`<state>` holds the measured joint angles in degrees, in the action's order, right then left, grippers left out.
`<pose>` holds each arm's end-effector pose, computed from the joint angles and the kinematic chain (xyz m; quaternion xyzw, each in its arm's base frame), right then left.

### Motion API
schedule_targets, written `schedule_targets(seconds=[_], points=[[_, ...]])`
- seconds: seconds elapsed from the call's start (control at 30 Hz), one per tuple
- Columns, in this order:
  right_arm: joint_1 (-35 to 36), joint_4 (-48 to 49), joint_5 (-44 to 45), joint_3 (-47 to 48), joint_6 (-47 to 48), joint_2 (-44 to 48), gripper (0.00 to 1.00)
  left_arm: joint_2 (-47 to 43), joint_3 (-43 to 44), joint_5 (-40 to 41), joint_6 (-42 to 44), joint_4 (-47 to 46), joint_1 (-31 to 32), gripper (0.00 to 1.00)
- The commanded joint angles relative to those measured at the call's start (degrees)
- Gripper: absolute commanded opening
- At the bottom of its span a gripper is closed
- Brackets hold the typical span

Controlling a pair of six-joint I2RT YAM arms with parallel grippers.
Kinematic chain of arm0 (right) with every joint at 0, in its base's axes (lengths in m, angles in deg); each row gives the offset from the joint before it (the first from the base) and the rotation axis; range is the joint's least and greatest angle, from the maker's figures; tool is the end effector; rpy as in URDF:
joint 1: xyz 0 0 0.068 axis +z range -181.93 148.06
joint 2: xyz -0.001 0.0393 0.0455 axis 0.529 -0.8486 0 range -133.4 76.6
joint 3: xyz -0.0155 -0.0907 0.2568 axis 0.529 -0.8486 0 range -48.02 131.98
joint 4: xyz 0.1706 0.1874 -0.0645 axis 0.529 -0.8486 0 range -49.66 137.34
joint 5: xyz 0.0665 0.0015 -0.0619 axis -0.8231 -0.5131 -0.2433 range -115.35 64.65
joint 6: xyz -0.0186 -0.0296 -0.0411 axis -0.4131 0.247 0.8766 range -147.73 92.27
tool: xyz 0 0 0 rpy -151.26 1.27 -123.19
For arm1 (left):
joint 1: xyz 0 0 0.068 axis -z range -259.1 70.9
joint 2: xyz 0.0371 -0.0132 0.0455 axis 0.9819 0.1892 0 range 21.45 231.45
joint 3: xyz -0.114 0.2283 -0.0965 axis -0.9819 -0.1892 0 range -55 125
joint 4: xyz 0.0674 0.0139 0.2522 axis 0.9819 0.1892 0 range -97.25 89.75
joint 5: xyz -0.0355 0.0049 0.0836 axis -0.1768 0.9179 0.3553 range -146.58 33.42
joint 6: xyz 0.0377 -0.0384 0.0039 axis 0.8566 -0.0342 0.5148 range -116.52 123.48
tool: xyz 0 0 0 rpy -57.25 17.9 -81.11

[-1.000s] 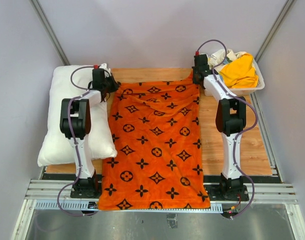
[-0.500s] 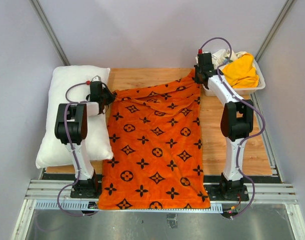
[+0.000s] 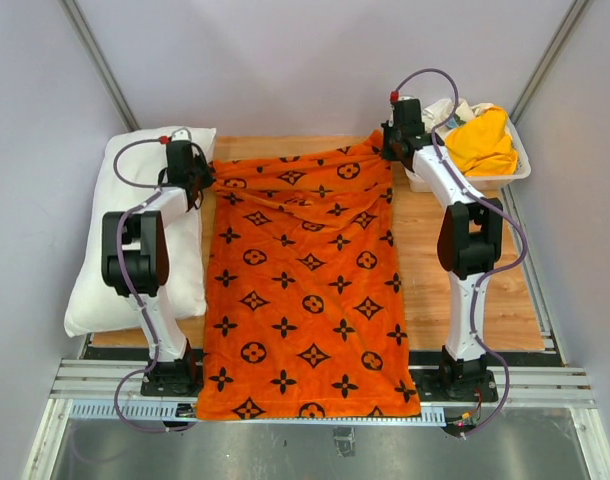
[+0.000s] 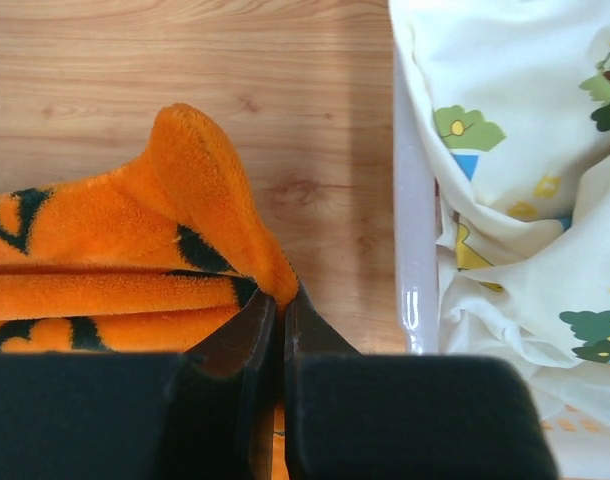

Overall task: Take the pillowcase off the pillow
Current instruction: Adjust the pillowcase at the center of the board.

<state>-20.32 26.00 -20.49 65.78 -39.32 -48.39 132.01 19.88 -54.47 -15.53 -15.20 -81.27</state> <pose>0.5057 0.1009 0.2822 0.0202 0.8761 0.0603 0.4780 0.4433 0.0183 0.2154 -0.1667 0.8395 -0.0601 0.5136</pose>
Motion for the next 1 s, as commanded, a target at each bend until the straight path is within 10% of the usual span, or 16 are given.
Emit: schedule_targets(seconds=[0.0, 0.43, 0.67, 0.97], points=[[-2.6, -1.4, 6.9, 0.4, 2.2, 0.4, 0.01, -4.0, -5.7, 14.4, 7.8, 2.2, -3.6, 0.0], [-2.5, -0.7, 4.1, -2.8, 0.8, 2.8, 0.01, -11.7, -13.8, 29.7, 11.1, 3.3, -6.0, 0.0], [-3.0, -1.1, 4.2, 0.9, 2.2, 2.0, 0.01, -16.8, -9.4, 2.7, 11.9, -5.2, -2.9, 0.0], [-7.3, -4.0, 0.1, 19.3, 5.0, -6.5, 0.01, 0.3, 10.9, -12.9, 7.4, -14.1, -2.7, 0.0]])
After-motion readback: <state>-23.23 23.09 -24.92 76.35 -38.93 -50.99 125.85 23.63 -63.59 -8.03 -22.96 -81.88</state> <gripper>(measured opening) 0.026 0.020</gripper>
